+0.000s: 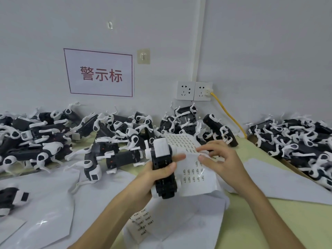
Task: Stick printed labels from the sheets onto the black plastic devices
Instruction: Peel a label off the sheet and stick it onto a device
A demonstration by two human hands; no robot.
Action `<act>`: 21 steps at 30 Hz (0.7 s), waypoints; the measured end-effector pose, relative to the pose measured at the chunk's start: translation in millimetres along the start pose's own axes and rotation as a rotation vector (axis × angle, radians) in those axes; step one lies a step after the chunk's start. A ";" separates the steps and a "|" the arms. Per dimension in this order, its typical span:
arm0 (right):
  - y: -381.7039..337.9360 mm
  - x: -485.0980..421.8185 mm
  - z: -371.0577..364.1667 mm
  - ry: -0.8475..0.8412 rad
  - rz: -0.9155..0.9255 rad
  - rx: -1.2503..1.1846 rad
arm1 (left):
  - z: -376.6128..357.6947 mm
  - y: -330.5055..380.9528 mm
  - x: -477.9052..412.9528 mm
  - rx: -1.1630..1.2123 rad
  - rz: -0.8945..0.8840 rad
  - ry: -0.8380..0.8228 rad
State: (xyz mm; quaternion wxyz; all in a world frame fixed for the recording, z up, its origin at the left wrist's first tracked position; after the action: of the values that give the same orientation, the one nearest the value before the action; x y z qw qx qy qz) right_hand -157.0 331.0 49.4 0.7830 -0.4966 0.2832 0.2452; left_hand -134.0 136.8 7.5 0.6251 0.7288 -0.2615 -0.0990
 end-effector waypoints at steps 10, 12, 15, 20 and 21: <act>-6.8 0.3 2.0 0.042 0.072 0.022 | 3.6 -2.3 -0.5 0.059 0.003 0.013; -7.9 0.6 3.7 0.062 0.078 0.020 | 5.4 -4.3 -1.3 0.072 0.015 0.024; -8.3 0.9 4.3 0.066 0.080 0.026 | 5.7 -4.5 -2.4 0.088 0.013 0.016; -6.9 0.7 1.1 0.036 0.063 0.047 | 4.4 -4.6 -1.6 0.103 0.022 0.018; -6.9 0.8 0.6 0.032 0.063 0.053 | 4.1 -4.9 -1.1 0.105 0.026 0.018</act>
State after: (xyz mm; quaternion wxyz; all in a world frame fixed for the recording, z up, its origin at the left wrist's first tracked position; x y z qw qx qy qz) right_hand -151.8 329.0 53.4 0.7832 -0.4703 0.3176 0.2540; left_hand -135.6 134.2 1.8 0.5897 0.7579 -0.2701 -0.0704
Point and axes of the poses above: each hand's wrist, its own x-axis away from the middle knuckle, its own z-axis out of the back of the hand, y = z × x, the point moved 10 cm from there along -x, towards the middle knuckle, and after that the axes turned 15 degrees about z, right-handed, at the moved point
